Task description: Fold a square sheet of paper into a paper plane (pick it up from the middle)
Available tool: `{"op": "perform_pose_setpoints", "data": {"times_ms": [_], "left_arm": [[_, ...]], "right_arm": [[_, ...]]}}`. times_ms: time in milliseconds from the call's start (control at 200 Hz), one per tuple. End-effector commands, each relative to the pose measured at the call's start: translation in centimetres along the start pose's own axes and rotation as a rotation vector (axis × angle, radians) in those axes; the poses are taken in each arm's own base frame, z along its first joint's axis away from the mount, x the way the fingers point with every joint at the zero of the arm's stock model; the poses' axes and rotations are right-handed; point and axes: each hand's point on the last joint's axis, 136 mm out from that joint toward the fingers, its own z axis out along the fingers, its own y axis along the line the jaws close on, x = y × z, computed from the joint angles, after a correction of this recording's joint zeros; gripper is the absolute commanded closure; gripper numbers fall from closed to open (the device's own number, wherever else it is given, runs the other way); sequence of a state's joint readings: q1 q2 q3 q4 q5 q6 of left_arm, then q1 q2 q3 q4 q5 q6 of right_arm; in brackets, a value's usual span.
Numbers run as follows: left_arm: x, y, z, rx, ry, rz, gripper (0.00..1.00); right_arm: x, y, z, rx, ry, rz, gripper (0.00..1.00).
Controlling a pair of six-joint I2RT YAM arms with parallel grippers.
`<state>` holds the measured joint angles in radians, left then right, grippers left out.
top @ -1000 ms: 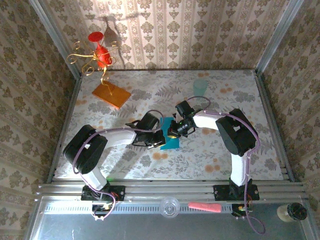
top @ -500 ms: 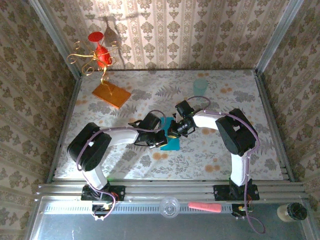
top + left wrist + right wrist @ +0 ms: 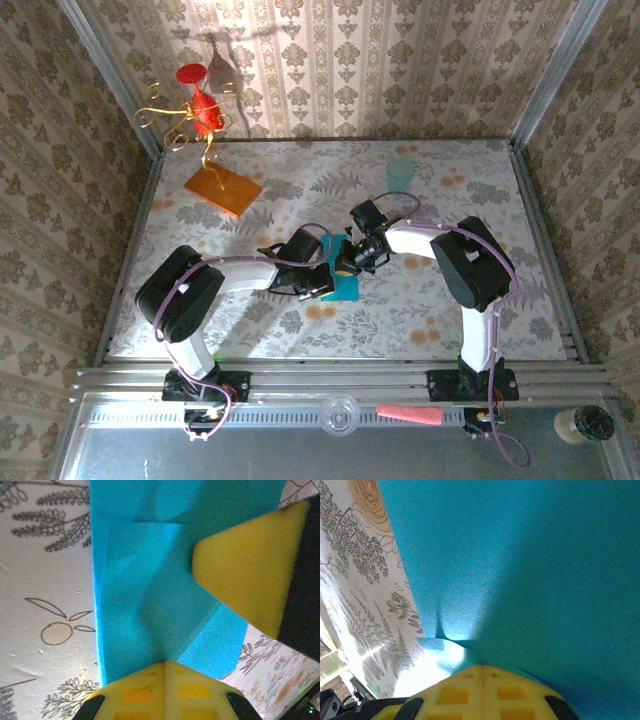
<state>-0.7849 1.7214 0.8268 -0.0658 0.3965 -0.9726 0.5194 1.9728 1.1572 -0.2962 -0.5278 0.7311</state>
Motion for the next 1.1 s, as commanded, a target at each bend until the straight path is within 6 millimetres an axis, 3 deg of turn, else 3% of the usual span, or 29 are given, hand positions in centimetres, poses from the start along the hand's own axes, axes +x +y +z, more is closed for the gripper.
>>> {"op": "perform_pose_setpoints", "data": {"times_ms": [0,425,605,830,1005,1095], "left_arm": [[1.5,2.1,0.2,-0.059,0.031,-0.038,0.97],[3.8,4.5,-0.4,-0.028,0.052,-0.115,1.00],[4.6,5.6,-1.6,0.010,0.023,-0.166,1.00],[0.6,1.0,-4.7,0.130,-0.130,-0.071,1.00],[-1.6,-1.4,-3.0,0.195,-0.121,-0.043,1.00],[-2.3,-1.7,-2.0,0.199,-0.113,-0.056,1.00]], "right_arm": [[1.9,-6.6,1.9,0.228,0.061,0.085,0.97],[2.1,-7.7,1.8,0.277,0.068,0.080,0.97],[2.1,-7.8,1.8,0.279,0.070,0.075,0.97],[1.9,-7.3,1.7,0.259,0.063,0.068,0.97],[1.7,-7.0,1.9,0.242,0.059,0.075,0.97],[1.7,-6.9,1.8,0.238,0.056,0.073,0.97]]}}
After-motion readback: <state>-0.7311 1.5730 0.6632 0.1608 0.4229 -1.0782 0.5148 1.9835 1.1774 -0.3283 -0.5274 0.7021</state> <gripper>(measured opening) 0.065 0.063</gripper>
